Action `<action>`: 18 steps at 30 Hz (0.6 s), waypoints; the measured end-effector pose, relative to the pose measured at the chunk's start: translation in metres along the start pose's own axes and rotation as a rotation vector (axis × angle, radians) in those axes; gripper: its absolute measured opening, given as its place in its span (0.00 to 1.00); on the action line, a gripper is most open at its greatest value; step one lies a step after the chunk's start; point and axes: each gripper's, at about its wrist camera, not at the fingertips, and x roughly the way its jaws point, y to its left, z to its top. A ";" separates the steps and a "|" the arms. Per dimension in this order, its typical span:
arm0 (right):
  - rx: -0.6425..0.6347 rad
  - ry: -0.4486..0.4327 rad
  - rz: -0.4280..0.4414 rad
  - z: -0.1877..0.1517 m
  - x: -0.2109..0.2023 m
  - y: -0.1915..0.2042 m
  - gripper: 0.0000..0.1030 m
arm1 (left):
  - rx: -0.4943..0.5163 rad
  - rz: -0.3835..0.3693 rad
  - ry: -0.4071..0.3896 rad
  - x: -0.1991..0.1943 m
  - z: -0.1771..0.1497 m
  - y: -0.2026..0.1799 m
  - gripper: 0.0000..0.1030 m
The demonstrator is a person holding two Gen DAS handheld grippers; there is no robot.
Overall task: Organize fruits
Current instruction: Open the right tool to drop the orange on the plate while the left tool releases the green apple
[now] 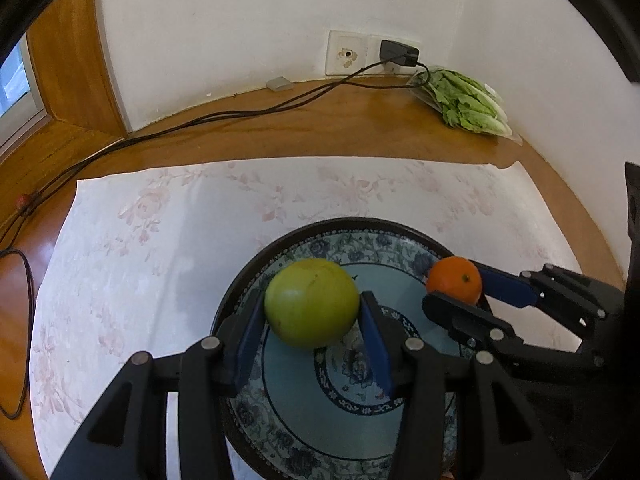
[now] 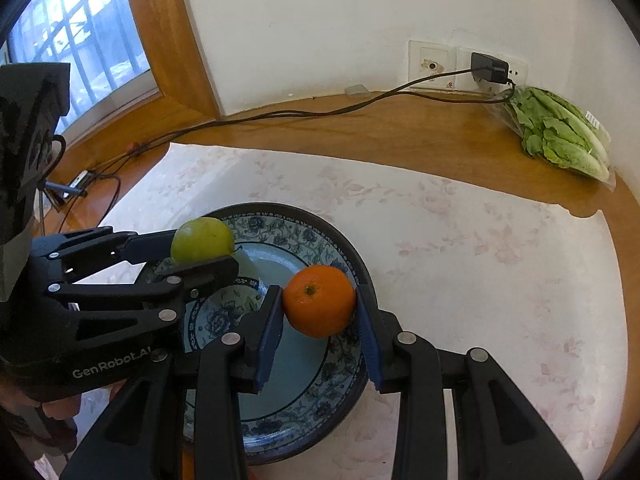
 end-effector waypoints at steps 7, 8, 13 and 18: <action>0.024 -0.002 -0.001 -0.002 -0.001 0.000 0.37 | 0.003 0.016 0.009 0.000 0.002 0.000 0.55; 0.026 0.000 -0.007 -0.003 -0.003 0.001 0.37 | 0.001 0.017 0.008 -0.001 0.002 0.001 0.58; 0.030 -0.025 -0.029 -0.006 -0.018 0.005 0.43 | -0.008 -0.011 -0.004 -0.014 0.002 0.004 0.66; 0.067 -0.045 0.012 -0.014 -0.039 0.006 0.47 | -0.009 -0.015 -0.029 -0.034 -0.008 0.008 0.69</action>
